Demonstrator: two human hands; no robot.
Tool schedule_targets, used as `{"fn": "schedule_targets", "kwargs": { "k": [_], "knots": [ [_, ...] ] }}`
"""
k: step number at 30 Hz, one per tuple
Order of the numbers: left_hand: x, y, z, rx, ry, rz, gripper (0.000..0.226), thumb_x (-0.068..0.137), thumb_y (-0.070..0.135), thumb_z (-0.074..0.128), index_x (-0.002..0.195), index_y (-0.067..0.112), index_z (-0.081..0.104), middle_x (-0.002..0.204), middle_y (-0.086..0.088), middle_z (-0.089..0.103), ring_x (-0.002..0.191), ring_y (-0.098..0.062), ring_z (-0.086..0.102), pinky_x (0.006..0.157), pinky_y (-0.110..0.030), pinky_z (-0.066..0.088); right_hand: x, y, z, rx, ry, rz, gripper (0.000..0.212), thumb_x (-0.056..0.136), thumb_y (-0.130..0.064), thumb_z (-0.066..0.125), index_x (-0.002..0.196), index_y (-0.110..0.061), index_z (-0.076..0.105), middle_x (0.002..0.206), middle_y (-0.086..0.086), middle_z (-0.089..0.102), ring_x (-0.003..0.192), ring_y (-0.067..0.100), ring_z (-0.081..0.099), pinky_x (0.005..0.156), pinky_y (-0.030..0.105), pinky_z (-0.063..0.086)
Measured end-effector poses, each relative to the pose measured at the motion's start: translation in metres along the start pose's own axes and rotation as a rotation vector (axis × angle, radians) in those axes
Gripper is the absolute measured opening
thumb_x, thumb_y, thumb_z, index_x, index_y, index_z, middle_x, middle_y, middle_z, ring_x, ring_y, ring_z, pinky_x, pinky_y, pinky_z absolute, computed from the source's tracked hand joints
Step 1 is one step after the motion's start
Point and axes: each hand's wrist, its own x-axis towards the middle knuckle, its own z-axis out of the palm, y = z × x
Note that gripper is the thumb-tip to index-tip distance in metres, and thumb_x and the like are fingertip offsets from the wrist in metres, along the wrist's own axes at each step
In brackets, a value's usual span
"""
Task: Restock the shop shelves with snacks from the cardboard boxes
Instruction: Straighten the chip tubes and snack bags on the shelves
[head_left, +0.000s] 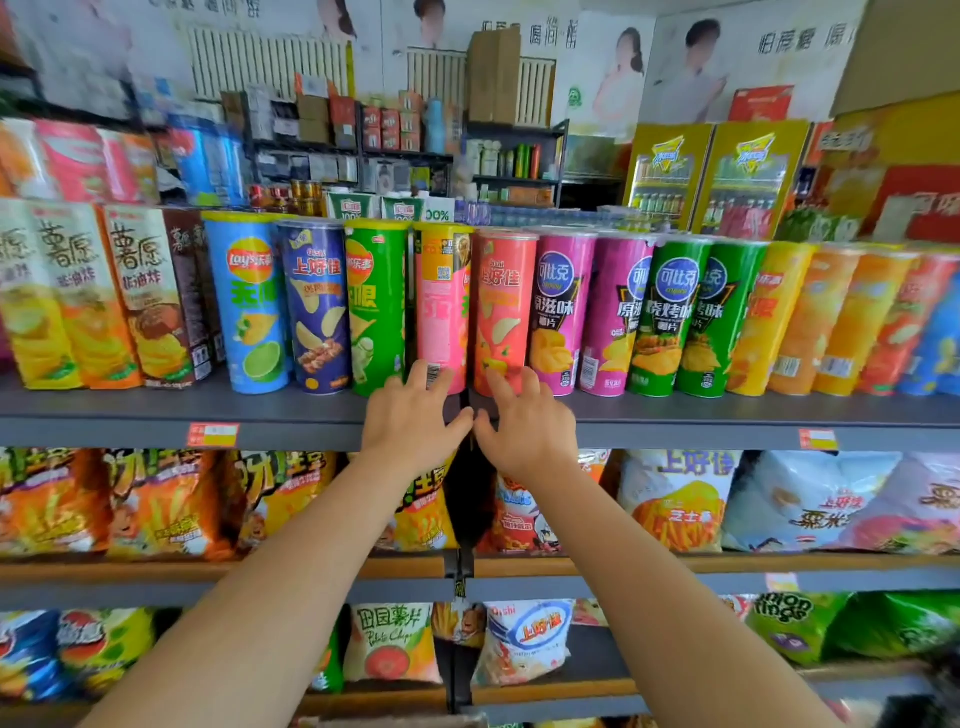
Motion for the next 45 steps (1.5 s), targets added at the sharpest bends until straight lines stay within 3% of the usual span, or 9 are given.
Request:
{"fn": "schedule_targets", "kwargs": {
  "k": [4, 18, 22, 25, 29, 34, 36, 39, 45],
  "knots": [
    [-0.001, 0.002, 0.001, -0.005, -0.008, -0.002, 0.066, 0.096, 0.062, 0.035, 0.151, 0.026, 0.033, 0.155, -0.007, 0.031, 0.12, -0.033, 0.051, 0.087, -0.038, 0.048, 0.001, 0.003, -0.003, 0.016, -0.007, -0.012, 0.054, 0.098, -0.045, 0.041, 0.148, -0.025, 0.034, 0.126, 0.012, 0.053, 0.114, 0.031, 0.051, 0.075, 0.038, 0.044],
    [-0.005, 0.007, -0.005, -0.043, -0.05, -0.045, 0.063, 0.098, 0.053, 0.035, 0.155, 0.029, 0.026, 0.164, -0.003, 0.02, 0.132, -0.032, 0.043, 0.101, -0.039, 0.042, 0.013, 0.01, -0.011, 0.061, -0.06, -0.054, 0.053, 0.096, -0.037, 0.044, 0.147, -0.024, 0.038, 0.144, 0.006, 0.045, 0.12, 0.032, 0.049, 0.08, 0.039, 0.047],
    [-0.018, -0.002, -0.004, -0.218, -0.064, -0.043, 0.06, 0.098, 0.045, 0.042, 0.155, 0.032, 0.027, 0.163, 0.001, 0.02, 0.139, -0.026, 0.037, 0.103, -0.038, 0.04, 0.005, 0.019, -0.006, 0.127, -0.056, -0.093, 0.049, 0.097, -0.038, 0.045, 0.143, -0.021, 0.043, 0.149, 0.006, 0.037, 0.122, 0.031, 0.047, 0.08, 0.039, 0.047],
    [-0.038, -0.025, 0.0, -0.364, -0.043, -0.049, 0.055, 0.099, 0.039, 0.049, 0.151, 0.028, 0.037, 0.159, 0.003, 0.027, 0.142, -0.021, 0.033, 0.111, -0.038, 0.033, -0.004, 0.024, 0.002, 0.152, -0.019, -0.113, 0.042, 0.097, -0.037, 0.046, 0.134, -0.017, 0.051, 0.139, 0.009, 0.045, 0.115, 0.03, 0.051, 0.078, 0.039, 0.047],
    [-0.051, -0.072, 0.003, -0.282, 0.052, -0.134, 0.05, 0.098, 0.034, 0.054, 0.145, 0.019, 0.048, 0.151, -0.002, 0.038, 0.139, -0.023, 0.035, 0.113, -0.04, 0.031, -0.007, -0.008, 0.004, 0.268, 0.019, -0.196, 0.037, 0.095, -0.033, 0.049, 0.121, -0.009, 0.059, 0.123, 0.013, 0.054, 0.108, 0.035, 0.054, 0.084, 0.042, 0.046],
    [-0.045, -0.124, 0.002, -0.269, 0.027, -0.222, 0.057, 0.101, 0.046, 0.045, 0.153, 0.026, 0.035, 0.161, -0.003, 0.023, 0.146, -0.026, 0.026, 0.116, -0.043, 0.029, -0.007, -0.079, 0.011, 0.337, -0.062, -0.314, 0.049, 0.098, -0.034, 0.048, 0.141, -0.011, 0.05, 0.135, 0.015, 0.051, 0.117, 0.038, 0.053, 0.095, 0.045, 0.046],
    [-0.043, -0.134, 0.001, -0.279, -0.004, -0.157, 0.059, 0.101, 0.048, 0.043, 0.155, 0.029, 0.029, 0.165, 0.002, 0.014, 0.146, -0.023, 0.028, 0.114, -0.041, 0.032, 0.0, -0.101, 0.012, 0.281, -0.105, -0.283, 0.058, 0.102, -0.039, 0.044, 0.153, -0.015, 0.033, 0.154, 0.015, 0.034, 0.131, 0.037, 0.045, 0.103, 0.044, 0.042],
    [-0.037, -0.142, 0.002, -0.208, -0.008, -0.053, 0.063, 0.101, 0.054, 0.037, 0.157, 0.028, 0.024, 0.166, 0.005, 0.005, 0.132, -0.022, 0.047, 0.105, -0.039, 0.042, 0.008, -0.123, 0.01, 0.181, -0.106, -0.194, 0.067, 0.103, -0.044, 0.04, 0.159, -0.02, 0.013, 0.166, 0.011, 0.009, 0.144, 0.032, 0.031, 0.11, 0.043, 0.037],
    [-0.029, -0.141, -0.004, 0.003, -0.029, -0.036, 0.07, 0.098, 0.064, 0.026, 0.157, 0.025, 0.022, 0.167, 0.0, 0.005, 0.108, -0.022, 0.063, 0.073, -0.033, 0.045, 0.02, -0.138, 0.012, 0.059, -0.114, -0.123, 0.066, 0.102, -0.047, 0.039, 0.159, -0.025, 0.013, 0.167, 0.007, 0.006, 0.145, 0.03, 0.031, 0.104, 0.044, 0.042]
  ]
}}
